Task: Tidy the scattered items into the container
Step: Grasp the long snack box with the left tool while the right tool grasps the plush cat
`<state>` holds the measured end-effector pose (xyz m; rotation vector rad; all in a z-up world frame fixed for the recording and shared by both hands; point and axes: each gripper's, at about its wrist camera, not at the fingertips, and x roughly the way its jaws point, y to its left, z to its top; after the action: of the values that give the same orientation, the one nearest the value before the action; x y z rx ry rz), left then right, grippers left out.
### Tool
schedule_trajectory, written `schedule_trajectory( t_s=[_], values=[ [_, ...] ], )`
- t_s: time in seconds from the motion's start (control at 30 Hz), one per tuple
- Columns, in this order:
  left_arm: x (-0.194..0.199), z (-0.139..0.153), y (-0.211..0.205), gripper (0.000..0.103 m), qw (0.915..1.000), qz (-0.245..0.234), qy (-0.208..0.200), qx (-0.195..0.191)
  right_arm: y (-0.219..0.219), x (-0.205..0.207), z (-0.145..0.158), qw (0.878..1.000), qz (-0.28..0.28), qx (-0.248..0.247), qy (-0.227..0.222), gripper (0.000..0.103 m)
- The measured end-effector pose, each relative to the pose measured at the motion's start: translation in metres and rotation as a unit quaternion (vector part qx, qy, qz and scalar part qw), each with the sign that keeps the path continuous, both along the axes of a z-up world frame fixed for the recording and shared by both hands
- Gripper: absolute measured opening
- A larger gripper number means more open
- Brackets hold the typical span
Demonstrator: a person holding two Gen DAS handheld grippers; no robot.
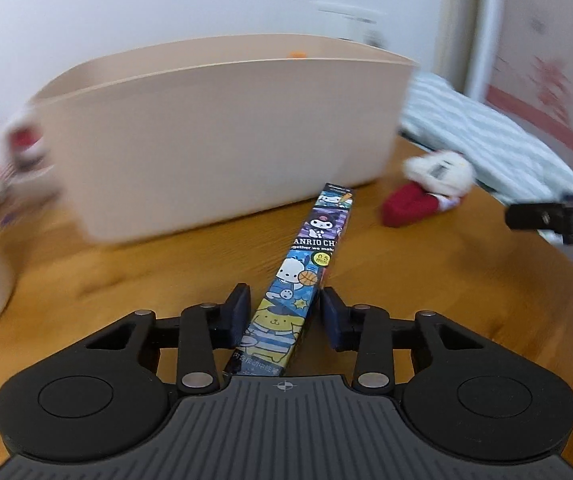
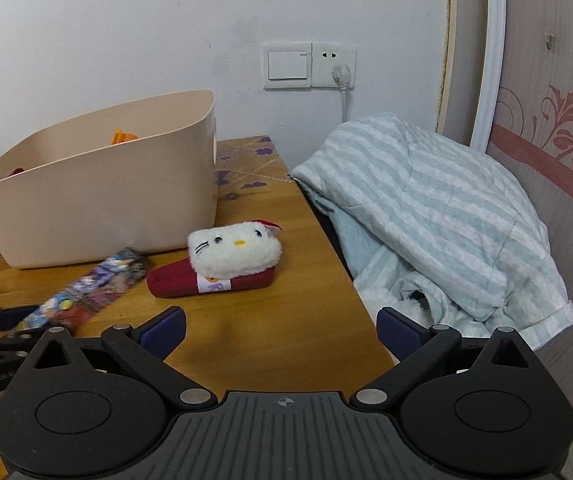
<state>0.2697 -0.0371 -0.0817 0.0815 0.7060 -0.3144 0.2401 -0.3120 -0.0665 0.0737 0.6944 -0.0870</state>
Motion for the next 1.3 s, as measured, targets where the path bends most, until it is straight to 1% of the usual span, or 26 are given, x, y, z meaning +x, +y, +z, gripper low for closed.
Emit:
schedule_trajectory(
  t_s=[0.07, 0.13, 0.17, 0.2, 0.3, 0.4, 0.63, 0.67, 0.73, 0.8, 0.9, 0.97, 1.0, 1.13, 1.17, 1.23, 1.3],
  values=[
    [-0.005, 0.001, 0.004, 0.038, 0.9995, 0.031, 0.004, -0.001, 0.002, 0.001, -0.001, 1.000, 0.003, -0.002, 0.002, 0.103],
    [-0.011, 0.003, 0.007, 0.035, 0.9985, 0.054, 0.006, -0.005, 0.004, 0.001, -0.001, 1.000, 0.006, -0.003, 0.003, 0.103],
    [-0.016, 0.003, 0.009, 0.030, 0.9978, 0.065, 0.007, -0.006, 0.005, 0.000, -0.001, 1.000, 0.008, -0.002, 0.003, 0.103],
    [-0.021, 0.003, 0.012, 0.023, 0.9969, 0.078, 0.005, -0.005, 0.006, 0.000, -0.001, 1.000, 0.011, -0.003, 0.003, 0.103],
    [-0.037, 0.002, 0.023, 0.023, 0.9939, 0.109, -0.002, -0.009, 0.007, 0.001, -0.001, 1.000, 0.013, -0.011, 0.005, 0.103],
    [-0.044, 0.003, 0.037, 0.024, 0.9904, 0.136, -0.001, -0.024, 0.007, 0.007, -0.002, 1.000, 0.014, -0.011, 0.007, 0.103],
    [-0.028, 0.005, 0.049, 0.025, 0.9854, 0.167, 0.005, -0.034, 0.010, 0.024, -0.001, 1.000, 0.007, -0.023, -0.012, 0.103],
    [-0.025, 0.004, 0.048, 0.027, 0.9851, 0.169, 0.003, -0.033, 0.010, 0.027, -0.002, 1.000, 0.005, -0.027, -0.016, 0.103],
    [-0.018, 0.004, 0.046, 0.038, 0.9851, 0.169, 0.001, -0.032, 0.012, 0.036, -0.003, 0.999, 0.000, -0.033, -0.020, 0.103],
    [-0.013, 0.003, 0.043, 0.058, 0.9852, 0.169, 0.001, -0.032, 0.012, 0.047, -0.005, 0.999, -0.002, -0.034, -0.020, 0.103],
    [-0.005, 0.001, 0.039, 0.073, 0.9848, 0.171, 0.000, -0.029, 0.014, 0.061, -0.010, 0.999, 0.002, -0.032, -0.008, 0.103],
    [-0.001, -0.001, 0.035, 0.081, 0.9854, 0.169, -0.001, -0.022, 0.014, 0.067, -0.014, 1.000, 0.011, -0.027, -0.003, 0.103],
    [0.002, -0.002, 0.033, 0.084, 0.9857, 0.168, -0.002, -0.017, 0.015, 0.069, -0.016, 1.000, 0.016, -0.026, -0.002, 0.103],
    [0.012, -0.007, 0.025, 0.087, 0.9865, 0.163, -0.009, 0.015, 0.022, 0.080, -0.024, 0.999, 0.021, -0.041, 0.007, 0.103],
    [0.015, -0.008, 0.024, 0.090, 0.9865, 0.162, -0.011, 0.018, 0.023, 0.083, -0.026, 0.999, 0.021, -0.042, 0.008, 0.103],
    [0.018, -0.009, 0.025, 0.091, 0.9863, 0.164, -0.013, 0.017, 0.022, 0.088, -0.028, 0.999, 0.019, -0.032, 0.007, 0.103],
    [0.020, -0.009, 0.027, 0.091, 0.9862, 0.164, -0.015, 0.017, 0.019, 0.093, -0.030, 1.000, 0.014, -0.012, 0.009, 0.103]
  ],
)
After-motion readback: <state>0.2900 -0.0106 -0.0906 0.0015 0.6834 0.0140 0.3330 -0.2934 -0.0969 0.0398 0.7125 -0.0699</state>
